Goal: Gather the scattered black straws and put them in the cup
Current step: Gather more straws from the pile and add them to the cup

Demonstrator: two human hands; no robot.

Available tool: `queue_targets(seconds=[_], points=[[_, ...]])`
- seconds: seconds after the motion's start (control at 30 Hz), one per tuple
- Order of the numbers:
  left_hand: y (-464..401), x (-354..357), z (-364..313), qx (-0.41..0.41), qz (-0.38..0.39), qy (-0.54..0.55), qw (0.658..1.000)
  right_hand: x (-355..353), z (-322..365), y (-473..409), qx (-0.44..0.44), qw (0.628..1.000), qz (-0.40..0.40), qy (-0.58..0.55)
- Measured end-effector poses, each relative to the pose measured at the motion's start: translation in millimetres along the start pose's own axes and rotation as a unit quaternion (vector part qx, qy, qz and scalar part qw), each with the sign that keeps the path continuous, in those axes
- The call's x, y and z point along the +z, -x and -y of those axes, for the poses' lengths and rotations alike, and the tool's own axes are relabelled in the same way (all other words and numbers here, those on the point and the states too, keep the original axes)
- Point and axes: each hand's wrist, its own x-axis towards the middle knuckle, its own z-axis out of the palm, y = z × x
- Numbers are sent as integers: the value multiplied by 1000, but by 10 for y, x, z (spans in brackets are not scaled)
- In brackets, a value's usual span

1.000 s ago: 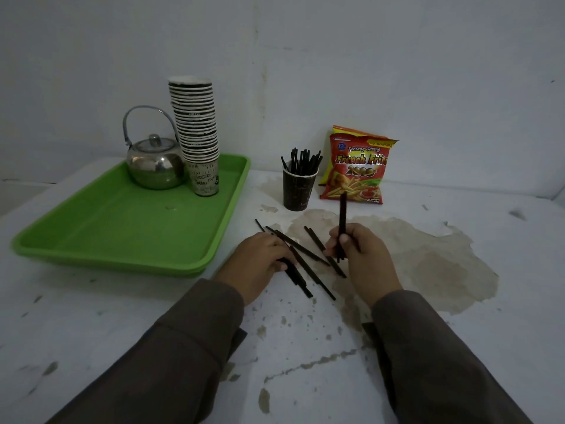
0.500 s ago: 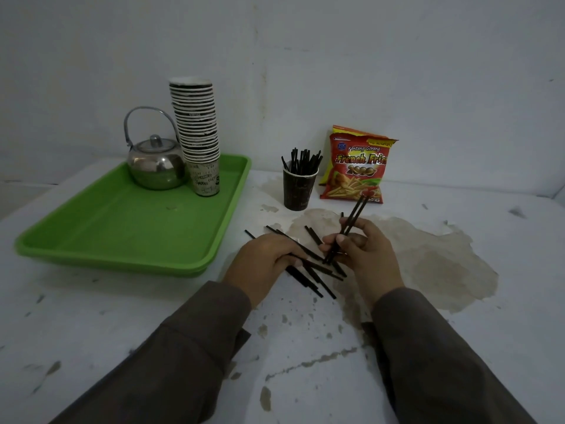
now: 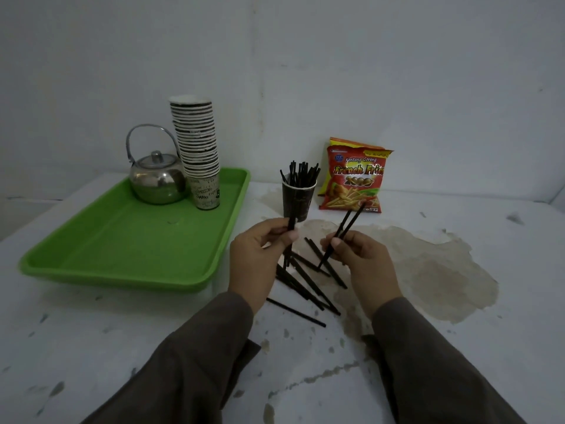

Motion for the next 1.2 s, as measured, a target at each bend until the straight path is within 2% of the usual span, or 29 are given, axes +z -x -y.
queue_targets(seconds=[0.13,0.27,0.43,0.63,0.8,1.07,1.2], points=[[-302,0,-160,-11,-27,16,999,-3,194,-247,-40,997,-25,59],[-813,29,-444,33,-12,38,999,44,536,-690,-96,988,-36,114],[-1424,69,-685,86,11,-3,996,129,906,-1243,-137,984,-67,92],[-1751,169,-548,81,43,-94,991,263,776,-1582,-119,978,-59,160],[-1783,192,-288,51,24,-160,985,350,516,-1661,-96,973,-24,209],[-1744,253,-52,3,56,-265,963,429,331,-1738,-46,975,25,218],[-1731,235,-75,-6,72,-235,969,418,365,-1749,-67,974,10,218]])
